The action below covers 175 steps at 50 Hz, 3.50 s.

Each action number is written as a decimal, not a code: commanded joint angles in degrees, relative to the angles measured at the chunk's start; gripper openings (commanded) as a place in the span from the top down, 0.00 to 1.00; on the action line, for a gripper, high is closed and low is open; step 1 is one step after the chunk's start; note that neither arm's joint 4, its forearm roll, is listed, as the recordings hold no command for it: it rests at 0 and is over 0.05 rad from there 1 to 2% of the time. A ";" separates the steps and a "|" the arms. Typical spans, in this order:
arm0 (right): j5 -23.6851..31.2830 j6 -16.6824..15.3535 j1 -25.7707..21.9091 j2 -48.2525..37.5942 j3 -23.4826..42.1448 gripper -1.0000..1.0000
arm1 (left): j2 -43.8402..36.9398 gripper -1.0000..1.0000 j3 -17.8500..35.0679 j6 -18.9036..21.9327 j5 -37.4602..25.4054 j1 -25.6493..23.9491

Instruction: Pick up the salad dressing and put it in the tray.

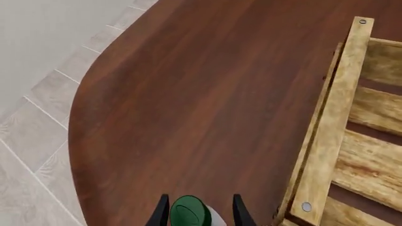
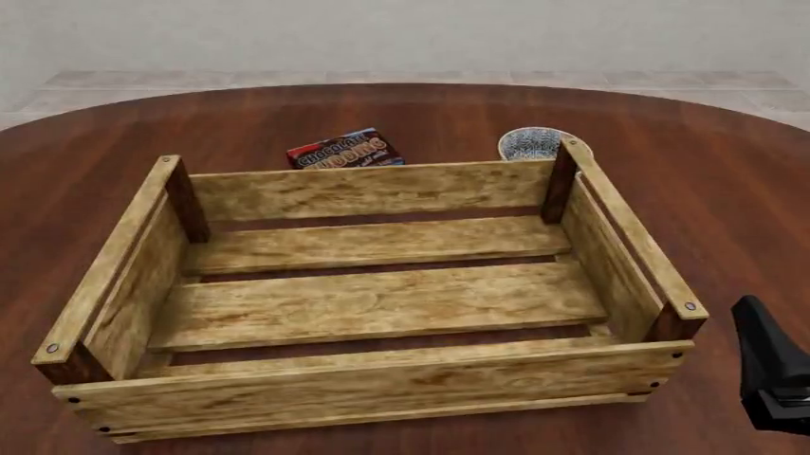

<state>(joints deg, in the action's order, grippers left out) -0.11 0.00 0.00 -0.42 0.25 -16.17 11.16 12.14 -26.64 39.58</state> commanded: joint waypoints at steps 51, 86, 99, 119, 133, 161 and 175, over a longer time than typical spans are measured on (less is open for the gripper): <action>0.00 0.00 0.01 0.02 0.00 0.00 | -13.22 1.00 -7.36 0.48 14.75 5.27; 0.00 0.00 0.00 0.00 0.00 0.00 | -3.49 1.00 13.00 0.68 0.85 -0.95; 0.00 0.01 0.01 0.01 0.00 0.00 | -4.46 1.00 17.95 0.35 1.93 -6.43; 0.00 -0.01 0.01 0.00 0.00 0.00 | -8.26 1.00 27.76 0.42 1.40 -13.67; 0.00 -0.01 0.01 0.02 0.00 0.00 | -12.28 1.00 32.08 0.87 1.99 -19.17; 0.00 0.01 0.01 -0.01 0.00 0.00 | -20.38 1.00 38.35 0.57 6.07 -34.03; 0.00 0.00 0.00 0.00 0.00 0.00 | -28.54 1.00 39.00 0.64 12.46 -42.23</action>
<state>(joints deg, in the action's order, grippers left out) -0.11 0.00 0.00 -0.42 0.25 -39.68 49.16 12.08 -18.38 2.62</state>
